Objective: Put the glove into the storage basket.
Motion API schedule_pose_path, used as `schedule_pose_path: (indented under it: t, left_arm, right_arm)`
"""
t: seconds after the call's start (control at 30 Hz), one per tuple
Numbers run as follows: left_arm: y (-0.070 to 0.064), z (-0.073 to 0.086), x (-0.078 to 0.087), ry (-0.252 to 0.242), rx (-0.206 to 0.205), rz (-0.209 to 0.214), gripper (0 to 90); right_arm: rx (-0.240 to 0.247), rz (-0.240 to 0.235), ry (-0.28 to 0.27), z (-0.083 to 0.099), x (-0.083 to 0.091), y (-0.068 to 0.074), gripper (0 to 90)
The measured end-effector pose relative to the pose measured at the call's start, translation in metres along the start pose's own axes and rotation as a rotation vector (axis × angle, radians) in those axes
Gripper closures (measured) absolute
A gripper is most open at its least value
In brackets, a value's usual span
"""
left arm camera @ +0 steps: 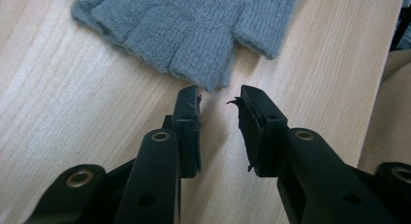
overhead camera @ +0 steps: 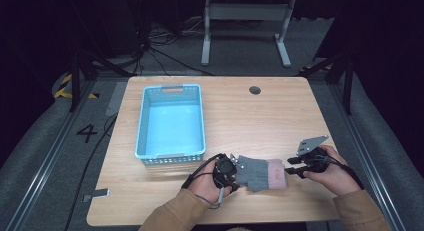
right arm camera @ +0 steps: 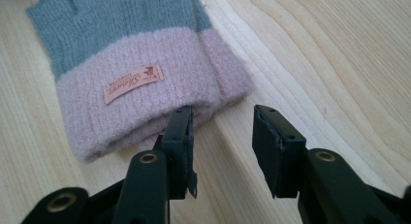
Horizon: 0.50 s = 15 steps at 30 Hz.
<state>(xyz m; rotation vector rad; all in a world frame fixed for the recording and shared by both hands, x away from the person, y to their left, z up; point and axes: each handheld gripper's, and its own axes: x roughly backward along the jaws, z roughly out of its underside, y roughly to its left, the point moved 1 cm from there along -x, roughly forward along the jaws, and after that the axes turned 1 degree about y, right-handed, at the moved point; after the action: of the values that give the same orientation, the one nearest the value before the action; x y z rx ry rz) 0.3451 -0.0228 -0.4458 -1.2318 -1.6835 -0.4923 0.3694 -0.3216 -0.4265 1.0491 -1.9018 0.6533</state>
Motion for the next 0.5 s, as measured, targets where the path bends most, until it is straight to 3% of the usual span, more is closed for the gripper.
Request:
schedule_pose_path:
  t: [0.17, 0.5]
  left_arm:
    - [0.0009, 0.0006, -0.0052, 0.01, -0.002, -0.007, 70.5]
    - [-0.0027, -0.0013, -0.0068, -0.008, -0.014, -0.032, 75.9]
  right_arm:
    - [0.057, 0.004, -0.007, -0.0016, -0.0055, -0.0002, 64.6]
    - [0.096, 0.008, -0.004, -0.0039, -0.01, 0.0015, 65.3]
